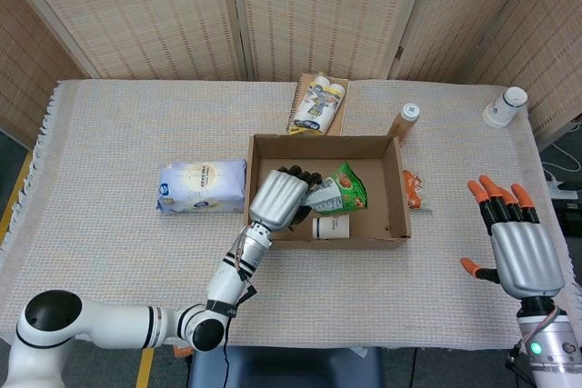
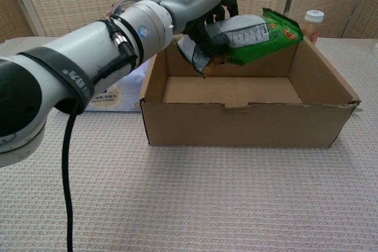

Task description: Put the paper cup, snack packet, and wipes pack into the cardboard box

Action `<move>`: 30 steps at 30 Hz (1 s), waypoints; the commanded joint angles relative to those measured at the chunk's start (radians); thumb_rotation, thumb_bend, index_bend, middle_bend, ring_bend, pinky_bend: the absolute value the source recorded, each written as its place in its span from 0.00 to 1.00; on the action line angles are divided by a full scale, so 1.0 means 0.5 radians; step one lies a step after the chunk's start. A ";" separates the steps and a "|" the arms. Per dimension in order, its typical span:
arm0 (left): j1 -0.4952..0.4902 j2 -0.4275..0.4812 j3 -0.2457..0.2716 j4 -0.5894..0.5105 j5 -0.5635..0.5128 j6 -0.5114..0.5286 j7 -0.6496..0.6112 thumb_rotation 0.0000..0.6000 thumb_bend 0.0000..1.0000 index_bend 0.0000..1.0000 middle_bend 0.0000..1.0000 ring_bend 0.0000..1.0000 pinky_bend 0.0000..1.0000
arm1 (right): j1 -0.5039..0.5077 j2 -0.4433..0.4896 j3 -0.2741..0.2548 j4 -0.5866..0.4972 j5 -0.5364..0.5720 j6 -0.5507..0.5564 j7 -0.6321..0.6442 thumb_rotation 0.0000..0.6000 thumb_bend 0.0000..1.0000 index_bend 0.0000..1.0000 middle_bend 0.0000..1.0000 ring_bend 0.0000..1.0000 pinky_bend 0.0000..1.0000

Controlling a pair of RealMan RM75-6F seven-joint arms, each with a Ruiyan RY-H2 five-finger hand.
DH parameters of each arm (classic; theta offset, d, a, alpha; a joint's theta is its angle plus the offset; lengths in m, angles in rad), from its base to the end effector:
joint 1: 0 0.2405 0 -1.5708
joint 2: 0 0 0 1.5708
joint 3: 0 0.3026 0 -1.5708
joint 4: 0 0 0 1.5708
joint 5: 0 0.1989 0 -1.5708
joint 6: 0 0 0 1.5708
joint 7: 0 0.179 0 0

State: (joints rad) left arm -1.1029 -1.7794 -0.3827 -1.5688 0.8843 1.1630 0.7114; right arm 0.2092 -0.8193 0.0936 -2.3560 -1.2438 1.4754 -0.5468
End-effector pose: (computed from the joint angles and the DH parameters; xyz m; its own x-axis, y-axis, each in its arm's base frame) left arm 0.0343 0.4168 -0.0422 0.3602 0.0412 0.9320 0.8046 -0.5193 -0.2880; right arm -0.2154 -0.2359 0.2415 0.4727 -0.0591 0.8792 -0.8798 0.0240 0.4747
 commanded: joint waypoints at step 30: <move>0.174 1.007 0.358 -0.171 -0.573 -0.596 0.069 1.00 0.17 0.00 0.00 0.00 0.07 | 0.011 -0.024 0.002 0.000 0.034 -0.025 -0.043 1.00 0.07 0.03 0.00 0.00 0.00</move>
State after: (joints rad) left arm -1.0034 -1.2853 -0.2194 -1.6668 0.6259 0.8846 0.7492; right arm 0.2147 -0.8312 0.0943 -2.3560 -1.2272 1.4628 -0.5680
